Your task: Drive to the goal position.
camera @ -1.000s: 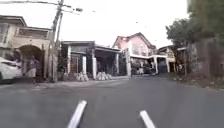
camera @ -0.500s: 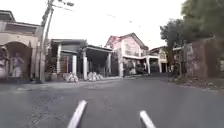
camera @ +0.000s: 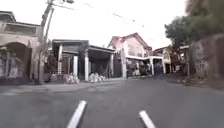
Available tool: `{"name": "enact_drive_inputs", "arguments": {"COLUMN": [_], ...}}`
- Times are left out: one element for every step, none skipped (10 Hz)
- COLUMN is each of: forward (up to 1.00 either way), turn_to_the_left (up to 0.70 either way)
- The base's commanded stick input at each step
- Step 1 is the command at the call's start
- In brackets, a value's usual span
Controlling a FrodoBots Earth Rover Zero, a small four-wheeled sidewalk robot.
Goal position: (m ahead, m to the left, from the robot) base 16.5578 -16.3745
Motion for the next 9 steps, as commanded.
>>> {"name": "enact_drive_inputs", "arguments": {"forward": [1.00, 1.00, 1.00, 1.00, 1.00, 1.00, 1.00, 1.00, 1.00], "turn_to_the_left": [0.00, 0.00, 0.00, 0.00, 0.00, 0.00, -0.20, -0.40, -0.40]}}
